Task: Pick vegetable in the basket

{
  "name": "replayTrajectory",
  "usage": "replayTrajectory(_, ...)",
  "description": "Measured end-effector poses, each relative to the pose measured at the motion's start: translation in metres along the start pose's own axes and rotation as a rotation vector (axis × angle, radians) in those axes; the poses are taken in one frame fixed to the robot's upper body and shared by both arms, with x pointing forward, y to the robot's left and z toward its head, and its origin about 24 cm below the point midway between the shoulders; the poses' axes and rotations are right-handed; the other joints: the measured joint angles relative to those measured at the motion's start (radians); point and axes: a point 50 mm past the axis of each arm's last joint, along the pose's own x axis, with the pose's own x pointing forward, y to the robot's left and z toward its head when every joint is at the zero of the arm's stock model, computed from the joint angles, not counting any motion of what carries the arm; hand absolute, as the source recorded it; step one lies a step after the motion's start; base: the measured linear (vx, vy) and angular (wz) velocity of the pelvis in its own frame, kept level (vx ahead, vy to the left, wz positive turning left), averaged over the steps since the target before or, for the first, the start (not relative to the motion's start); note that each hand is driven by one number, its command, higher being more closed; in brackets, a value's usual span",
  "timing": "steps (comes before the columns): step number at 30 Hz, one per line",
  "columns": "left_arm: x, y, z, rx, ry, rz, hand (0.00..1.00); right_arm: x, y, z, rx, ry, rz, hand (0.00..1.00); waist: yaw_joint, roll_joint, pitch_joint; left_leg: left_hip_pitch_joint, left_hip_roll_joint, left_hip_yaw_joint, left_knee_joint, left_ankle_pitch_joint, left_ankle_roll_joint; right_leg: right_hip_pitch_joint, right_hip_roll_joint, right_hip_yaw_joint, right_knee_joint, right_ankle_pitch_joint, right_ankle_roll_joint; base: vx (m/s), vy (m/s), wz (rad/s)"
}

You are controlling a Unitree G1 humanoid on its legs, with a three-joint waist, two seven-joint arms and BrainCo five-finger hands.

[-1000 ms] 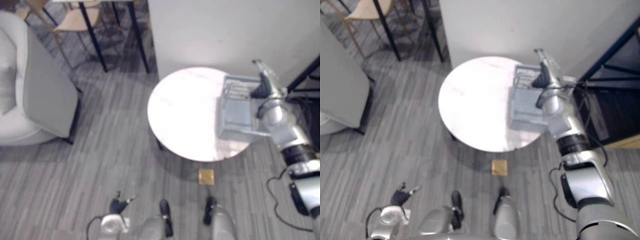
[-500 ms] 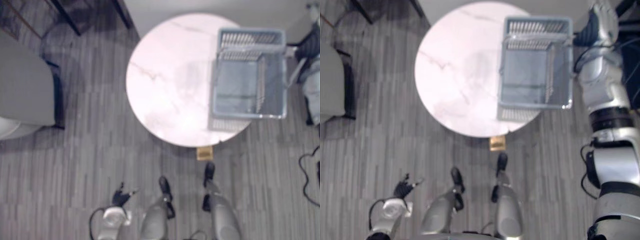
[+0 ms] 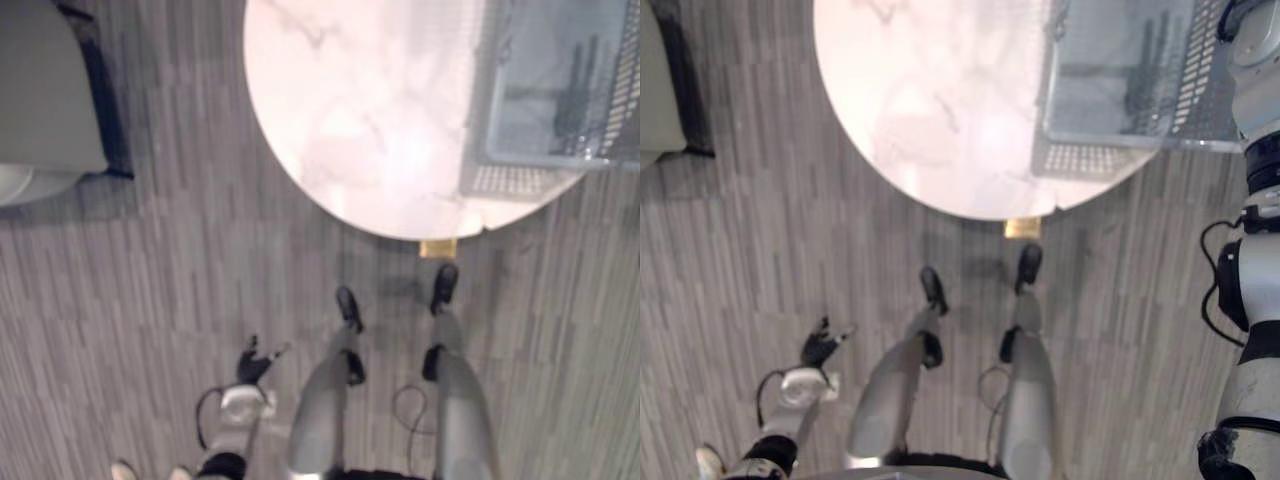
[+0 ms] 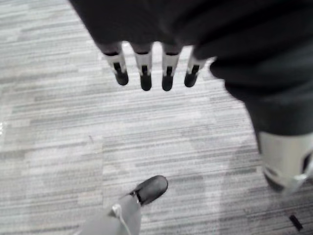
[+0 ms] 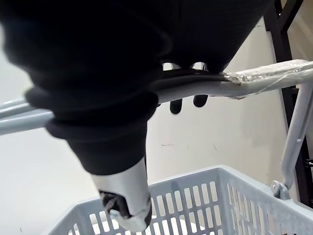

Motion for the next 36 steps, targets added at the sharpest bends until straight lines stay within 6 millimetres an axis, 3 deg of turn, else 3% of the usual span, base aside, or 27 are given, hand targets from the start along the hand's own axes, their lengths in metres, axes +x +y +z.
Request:
replayTrajectory(3,-0.003,-0.015,0.001,-0.034,0.002,-0.028,0.00,-0.006,0.007,0.009,0.011,-0.046,0.014,1.00,0.001,-0.014,0.003,0.011,0.005,0.013,-0.008,0.005,-0.005,0.008,0.005,0.010,0.000,-0.024,-0.031,-0.02,-0.007,-0.04)
replayTrajectory(7,-0.004,-0.021,0.004,-0.047,-0.010,-0.037,0.00,-0.027,0.043,0.019,0.051,-0.077,0.114,1.00,0.003,-0.043,0.013,0.068,0.035,0.001,0.017,-0.004,-0.029,0.069,0.037,0.028,0.000,-0.041,-0.047,0.00,-0.062,-0.13)
replayTrajectory(9,-0.004,-0.023,0.008,-0.038,-0.029,-0.047,0.00,-0.049,0.069,0.011,0.045,-0.054,0.215,1.00,-0.002,-0.054,0.013,0.058,0.074,-0.097,0.157,-0.082,-0.063,0.130,0.067,0.047,0.000,-0.049,-0.049,0.02,-0.058,-0.03)
replayTrajectory(10,-0.004,-0.024,0.009,-0.035,-0.031,-0.051,0.00,-0.063,0.083,0.007,0.051,-0.040,0.277,1.00,0.003,-0.060,0.011,0.060,0.094,-0.156,0.230,-0.134,-0.078,0.166,0.089,0.060,0.001,-0.053,-0.050,0.02,-0.017,-0.21)
replayTrajectory(12,-0.003,-0.022,0.012,-0.025,-0.046,-0.049,0.00,-0.089,0.102,-0.003,0.092,0.002,0.356,1.00,-0.003,-0.085,0.009,0.080,0.112,-0.166,0.286,-0.170,-0.084,0.207,0.106,0.076,0.001,-0.053,-0.050,0.02,0.011,-0.21)
replayTrajectory(13,-0.003,-0.021,0.015,-0.007,-0.060,-0.054,0.00,-0.112,0.114,-0.012,0.150,0.061,0.398,1.00,-0.014,-0.103,0.006,0.104,0.111,-0.163,0.295,-0.180,-0.083,0.230,0.107,0.097,0.000,-0.056,-0.047,0.02,0.037,-0.12)
replayTrajectory(15,-0.002,-0.021,0.016,0.017,-0.065,-0.067,0.00,-0.140,0.125,-0.022,0.200,0.123,0.440,1.00,-0.040,-0.118,0.000,0.135,0.102,-0.156,0.299,-0.192,-0.079,0.258,0.099,0.126,0.001,-0.068,-0.033,0.02,0.072,-0.23)
replayTrajectory(16,-0.003,-0.019,0.015,0.041,-0.067,-0.072,0.00,-0.168,0.134,-0.029,0.251,0.191,0.478,1.00,-0.061,-0.139,-0.014,0.169,0.088,-0.130,0.309,-0.213,-0.072,0.269,0.089,0.166,0.008,-0.089,-0.019,0.00,0.093,-0.77)
replayTrajectory(19,-0.001,-0.009,0.016,0.095,-0.081,-0.075,0.00,-0.228,0.138,-0.052,0.322,0.362,0.509,1.00,-0.110,-0.174,-0.039,0.228,0.069,-0.080,0.351,-0.272,-0.049,0.268,0.086,0.226,0.054,-0.116,-0.018,-0.03,0.076,-0.92)
replayTrajectory(20,0.000,-0.002,0.016,0.120,-0.075,-0.074,0.00,-0.256,0.138,-0.064,0.337,0.455,0.521,1.00,-0.114,-0.184,-0.045,0.279,0.072,-0.030,0.344,-0.280,-0.039,0.269,0.069,0.161,0.103,-0.177,-0.058,0.01,0.069,-1.32)
replayTrajectory(21,0.001,0.006,0.013,0.129,-0.059,-0.065,0.00,-0.289,0.138,-0.075,0.336,0.561,0.551,1.00,-0.120,-0.180,-0.053,0.356,0.103,0.050,0.322,-0.279,-0.028,0.261,0.016,-0.039,0.223,-0.259,-0.158,0.03,0.070,-1.37)
replayTrajectory(22,0.000,0.010,0.010,0.137,-0.051,-0.058,0.00,-0.300,0.138,-0.078,0.341,0.604,0.560,1.00,-0.127,-0.184,-0.059,0.385,0.108,0.078,0.329,-0.288,-0.027,0.253,-0.016,-0.129,0.304,-0.278,-0.185,0.11,0.115,-1.31)
replayTrajectory(23,-0.001,0.021,0.004,0.164,-0.034,-0.038,0.00,-0.321,0.140,-0.079,0.341,0.662,0.593,1.00,-0.136,-0.207,-0.090,0.420,0.099,0.118,0.345,-0.310,-0.035,0.258,-0.070,-0.265,0.378,-0.309,-0.241,0.12,0.087,-0.93)
replayTrajectory(24,-0.003,0.029,-0.002,0.182,-0.015,-0.020,0.00,-0.333,0.141,-0.081,0.335,0.690,0.615,1.00,-0.138,-0.205,-0.109,0.436,0.104,0.132,0.362,-0.330,-0.041,0.269,-0.071,-0.292,0.386,-0.310,-0.233,0.14,0.057,-1.18)
replayTrajectory(25,-0.006,0.037,-0.011,0.187,0.019,0.000,0.00,-0.356,0.140,-0.083,0.346,0.759,0.641,1.00,-0.139,-0.189,-0.146,0.461,0.137,0.182,0.358,-0.328,-0.037,0.282,-0.040,-0.346,0.361,-0.341,-0.366,0.14,-0.003,-1.57)
replayTrajectory(26,-0.008,0.040,-0.014,0.179,0.030,0.011,0.00,-0.369,0.139,-0.083,0.357,0.799,0.656,1.00,-0.131,-0.177,-0.180,0.509,0.149,0.259,0.304,-0.321,-0.029,0.314,-0.073,-0.522,0.376,-0.424,-0.328,0.13,-0.043,-2.08)
replayTrajectory(27,-0.011,0.044,-0.021,0.180,0.055,0.021,0.00,-0.370,0.142,-0.078,0.379,0.802,0.658,1.00,-0.116,-0.172,-0.192,0.551,0.160,0.319,0.280,-0.324,-0.040,0.320,-0.115,-0.611,0.440,-0.444,-0.289,0.15,-0.058,-2.21)
replayTrajectory(28,-0.014,0.047,-0.028,0.187,0.081,0.023,0.00,-0.375,0.144,-0.074,0.395,0.818,0.662,1.00,-0.107,-0.189,-0.204,0.581,0.141,0.378,0.280,-0.324,-0.041,0.330,-0.170,-0.691,0.491,-0.448,-0.275,0.14,-0.133,-2.31)
replayTrajectory(29,-0.016,0.045,-0.034,0.184,0.104,0.019,0.00,-0.379,0.148,-0.067,0.431,0.833,0.669,1.00,-0.103,-0.196,-0.215,0.615,0.139,0.441,0.292,-0.327,-0.045,0.342,-0.185,-0.755,0.512,-0.444,-0.234,0.14,-0.157,-1.89)
replayTrajectory(30,-0.017,0.044,-0.038,0.181,0.125,0.014,0.00,-0.384,0.149,-0.064,0.447,0.846,0.674,1.00,-0.107,-0.187,-0.220,0.623,0.141,0.460,0.301,-0.326,-0.046,0.338,-0.164,-0.740,0.495,-0.436,-0.210,0.15,-0.196,-1.89)
replayTrajectory(31,-0.020,0.038,-0.048,0.160,0.173,0.001,0.00,-0.395,0.150,-0.059,0.470,0.874,0.689,1.00,-0.110,-0.161,-0.233,0.645,0.164,0.489,0.324,-0.310,-0.069,0.331,-0.101,-0.681,0.463,-0.425,-0.191,0.22,-0.196,-1.80)
replayTrajectory(32,-0.025,0.032,-0.056,0.125,0.207,0.001,0.00,-0.414,0.151,-0.051,0.488,0.908,0.736,1.00,-0.106,-0.148,-0.241,0.674,0.201,0.502,0.412,-0.286,-0.097,0.337,-0.047,-0.603,0.451,-0.431,-0.194,0.26,-0.189,-1.92)
replayTrajectory(33,-0.029,0.028,-0.062,0.108,0.226,-0.001,0.00,-0.423,0.153,-0.045,0.499,0.913,0.771,1.00,-0.103,-0.142,-0.247,0.671,0.229,0.495,0.489,-0.263,-0.090,0.343,-0.019,-0.562,0.442,-0.436,-0.199,0.39,-0.228,-2.19)
replayTrajectory(34,-0.037,0.023,-0.073,0.093,0.264,-0.008,0.00,-0.445,0.154,-0.034,0.511,0.939,0.842,1.00,-0.096,-0.128,-0.255,0.646,0.310,0.451,0.702,-0.169,0.027,0.382,0.048,-0.477,0.387,-0.440,-0.207,0.34,-0.172,-2.34)
replayTrajectory(35,-0.043,0.016,-0.081,0.081,0.293,-0.024,0.00,-0.465,0.155,-0.028,0.511,0.984,0.900,1.00,-0.077,-0.121,-0.257,0.561,0.337,0.301,0.904,-0.126,0.131,0.423,0.089,-0.388,0.337,-0.434,-0.207,0.39,-0.150,-2.34)
replayTrajectory(36,-0.045,0.012,-0.083,0.073,0.304,-0.032,0.00,-0.473,0.156,-0.027,0.514,1.016,0.920,1.00,-0.069,-0.121,-0.257,0.508,0.315,0.213,0.979,-0.169,0.100,0.436,0.098,-0.342,0.330,-0.436,-0.207,0.33,-0.036,-2.21)
